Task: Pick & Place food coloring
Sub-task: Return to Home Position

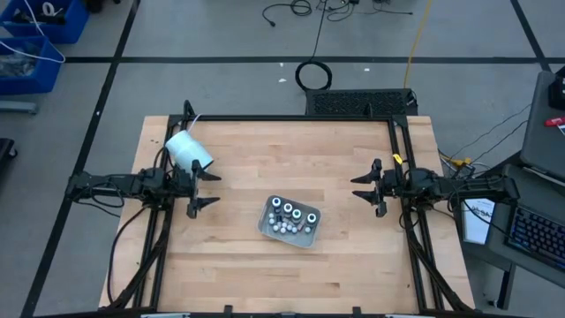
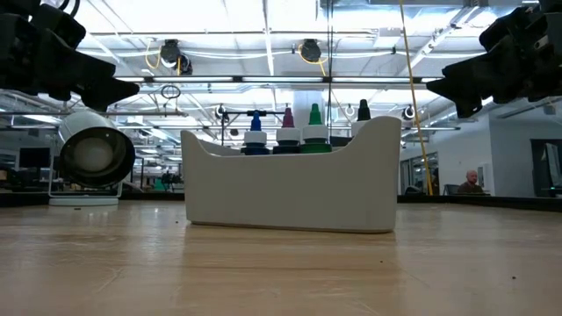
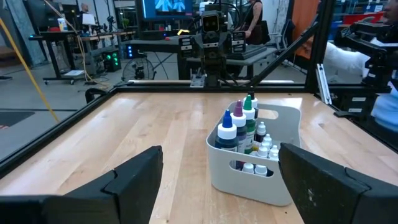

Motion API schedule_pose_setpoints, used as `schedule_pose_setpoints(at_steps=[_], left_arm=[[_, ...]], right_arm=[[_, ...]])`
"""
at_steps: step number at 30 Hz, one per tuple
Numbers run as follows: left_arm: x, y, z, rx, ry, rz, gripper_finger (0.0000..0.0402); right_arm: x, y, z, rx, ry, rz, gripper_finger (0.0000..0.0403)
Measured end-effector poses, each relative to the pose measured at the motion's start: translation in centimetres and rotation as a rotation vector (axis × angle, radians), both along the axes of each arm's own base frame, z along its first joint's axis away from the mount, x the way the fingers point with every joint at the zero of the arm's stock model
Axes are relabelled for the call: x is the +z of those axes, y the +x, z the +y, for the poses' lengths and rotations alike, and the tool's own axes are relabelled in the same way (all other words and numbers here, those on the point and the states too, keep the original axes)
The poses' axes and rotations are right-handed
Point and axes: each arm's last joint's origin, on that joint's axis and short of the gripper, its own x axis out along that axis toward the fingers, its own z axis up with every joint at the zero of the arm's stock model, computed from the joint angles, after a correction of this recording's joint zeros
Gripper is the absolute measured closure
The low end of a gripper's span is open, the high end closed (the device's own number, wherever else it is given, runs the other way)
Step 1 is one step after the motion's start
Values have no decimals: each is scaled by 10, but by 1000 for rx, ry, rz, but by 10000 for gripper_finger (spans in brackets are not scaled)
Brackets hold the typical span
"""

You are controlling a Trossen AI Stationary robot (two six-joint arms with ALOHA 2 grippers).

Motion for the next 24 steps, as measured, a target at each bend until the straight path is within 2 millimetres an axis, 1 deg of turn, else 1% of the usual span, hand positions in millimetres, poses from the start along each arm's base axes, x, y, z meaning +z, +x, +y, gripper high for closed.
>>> schedule_pose_setpoints(at_steps=[16,24], left_arm=[[0,0,0,0,0,0,80],[0,0,0,0,0,0,85]], right_arm=[[0,0,0,0,0,0,234],[0,0,0,0,0,0,234]])
